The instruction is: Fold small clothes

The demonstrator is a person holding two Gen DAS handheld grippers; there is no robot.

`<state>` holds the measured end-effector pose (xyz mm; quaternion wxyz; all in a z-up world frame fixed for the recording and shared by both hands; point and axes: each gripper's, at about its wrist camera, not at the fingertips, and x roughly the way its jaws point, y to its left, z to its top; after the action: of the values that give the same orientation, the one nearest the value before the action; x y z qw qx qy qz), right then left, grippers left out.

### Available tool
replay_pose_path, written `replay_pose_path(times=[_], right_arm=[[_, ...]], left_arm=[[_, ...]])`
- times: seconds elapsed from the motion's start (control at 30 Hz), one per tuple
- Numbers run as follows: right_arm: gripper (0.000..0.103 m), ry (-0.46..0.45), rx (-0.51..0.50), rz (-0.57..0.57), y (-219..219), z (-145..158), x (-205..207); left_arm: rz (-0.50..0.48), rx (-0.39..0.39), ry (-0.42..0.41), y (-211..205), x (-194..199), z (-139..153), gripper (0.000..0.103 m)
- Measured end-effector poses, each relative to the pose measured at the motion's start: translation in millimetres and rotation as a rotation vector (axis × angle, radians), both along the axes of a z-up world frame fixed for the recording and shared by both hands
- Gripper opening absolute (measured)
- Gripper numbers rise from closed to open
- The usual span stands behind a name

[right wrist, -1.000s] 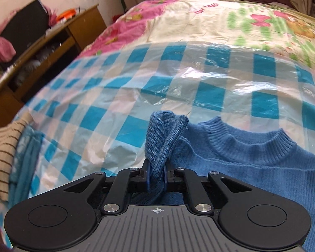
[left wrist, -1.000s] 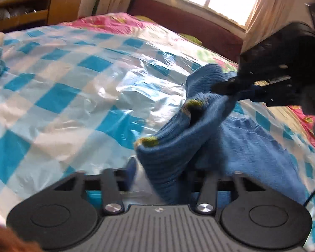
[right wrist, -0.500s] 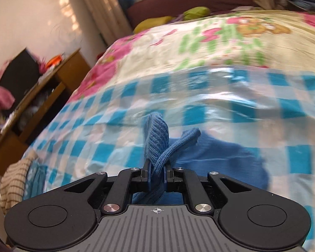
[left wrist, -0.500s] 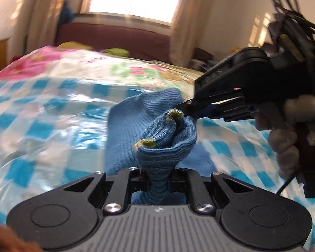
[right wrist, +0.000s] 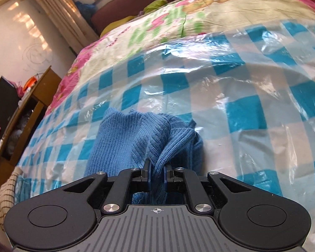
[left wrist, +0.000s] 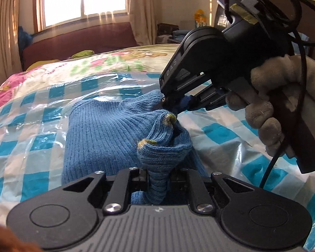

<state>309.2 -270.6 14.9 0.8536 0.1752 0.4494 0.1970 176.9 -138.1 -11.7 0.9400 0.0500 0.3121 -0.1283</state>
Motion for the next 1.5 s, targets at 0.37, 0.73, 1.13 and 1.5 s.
replay_pose_path(times=[0.37, 0.73, 1.13, 1.5], right_arm=[[0.017, 0.013, -0.015, -0.027, -15, -4, -17], [0.025, -0.038, 0.053, 0.057, -21, 16, -94], [0.003, 0.035, 0.045, 0.027, -26, -21, -110], [0.015, -0.009, 0.042, 0.007, -33, 5, -115]], left_arm=[[-0.144, 0.063, -0.001, -10, -25, -6, 0.039], [-0.211, 0.049, 0.029, 8, -57, 6, 0.044], [-0.033, -0.023, 0.023, 55, -32, 17, 0.047], [-0.004, 0.017, 0.087, 61, -3, -16, 0.050]])
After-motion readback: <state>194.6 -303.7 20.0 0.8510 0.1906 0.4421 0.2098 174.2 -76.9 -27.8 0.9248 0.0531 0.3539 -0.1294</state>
